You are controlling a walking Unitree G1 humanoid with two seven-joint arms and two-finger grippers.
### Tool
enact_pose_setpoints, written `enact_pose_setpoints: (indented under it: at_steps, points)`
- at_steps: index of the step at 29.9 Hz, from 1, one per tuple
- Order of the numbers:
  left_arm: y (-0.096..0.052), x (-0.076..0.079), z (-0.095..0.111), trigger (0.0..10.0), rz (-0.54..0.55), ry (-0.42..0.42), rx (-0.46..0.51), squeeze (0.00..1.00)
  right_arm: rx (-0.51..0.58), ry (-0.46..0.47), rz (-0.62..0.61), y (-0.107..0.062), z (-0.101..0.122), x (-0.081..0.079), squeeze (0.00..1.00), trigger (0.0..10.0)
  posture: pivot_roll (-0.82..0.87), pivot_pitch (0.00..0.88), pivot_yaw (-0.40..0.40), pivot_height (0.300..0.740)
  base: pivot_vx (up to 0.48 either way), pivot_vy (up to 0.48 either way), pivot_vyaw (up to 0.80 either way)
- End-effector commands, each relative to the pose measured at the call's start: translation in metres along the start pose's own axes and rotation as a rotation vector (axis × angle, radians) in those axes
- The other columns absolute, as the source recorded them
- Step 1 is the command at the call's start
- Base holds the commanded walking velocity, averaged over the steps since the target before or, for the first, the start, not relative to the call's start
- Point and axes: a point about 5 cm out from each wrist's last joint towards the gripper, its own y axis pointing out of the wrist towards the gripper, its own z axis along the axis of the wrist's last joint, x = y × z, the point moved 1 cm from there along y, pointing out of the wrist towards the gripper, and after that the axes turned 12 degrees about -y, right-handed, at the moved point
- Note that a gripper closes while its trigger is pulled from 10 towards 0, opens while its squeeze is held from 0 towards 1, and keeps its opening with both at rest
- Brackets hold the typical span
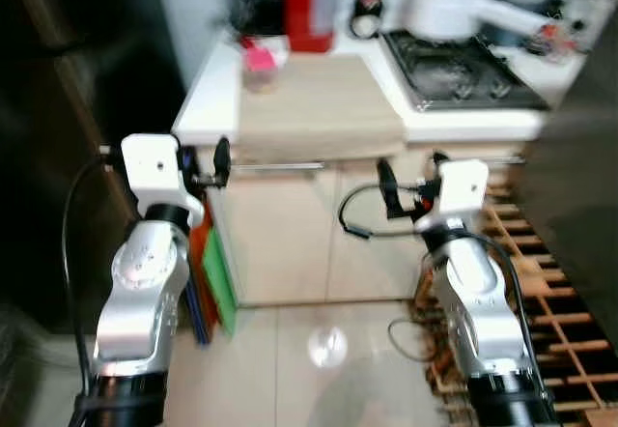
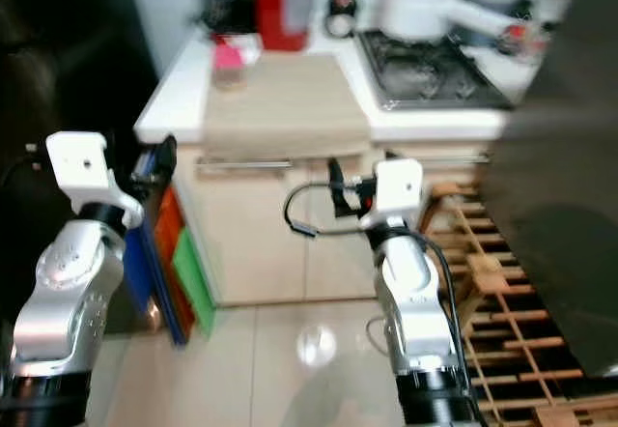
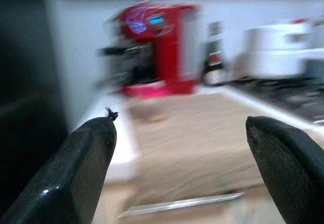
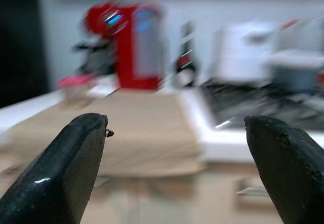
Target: Restocking fridge
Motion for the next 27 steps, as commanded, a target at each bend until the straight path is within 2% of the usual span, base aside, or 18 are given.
enact_pose_setpoints:
  at_steps: [1,13,19,23,27]
  points:
    - [0.0015,0.0076,0.0043,10.0,-0.035,-0.001,0.018,0.0,0.015,-0.014,-0.009,0.0032,0.0047,0.0034,0.0,10.0,-0.06,0.0,0.052,0.74,0.465,0.0,0.0]
    - [0.0016,0.0059,0.0064,10.0,-0.025,-0.007,0.026,0.0,0.003,-0.013,0.002,0.0021,0.0037,0.0006,0.0,10.0,-0.06,0.0,0.05,0.74,0.455,0.0,0.0]
    - [0.0046,0.0088,0.0083,10.0,-0.034,0.003,0.032,0.0,-0.001,-0.008,-0.011,0.002,0.0029,0.0013,0.0,10.0,-0.06,0.0,0.049,0.74,0.462,0.0,0.72]
    - [0.005,0.0089,0.0106,10.0,-0.032,-0.013,0.044,0.0,0.002,-0.004,-0.013,0.0024,0.0038,0.002,0.0,10.0,-0.06,0.0,0.049,0.74,0.465,0.0,0.0]
    - [0.0034,0.0098,0.0111,10.0,-0.034,-0.021,0.048,0.0,0.024,-0.023,0.004,0.0025,0.0084,0.0009,0.0,10.0,-0.06,0.0,0.044,0.74,0.333,0.338,0.59]
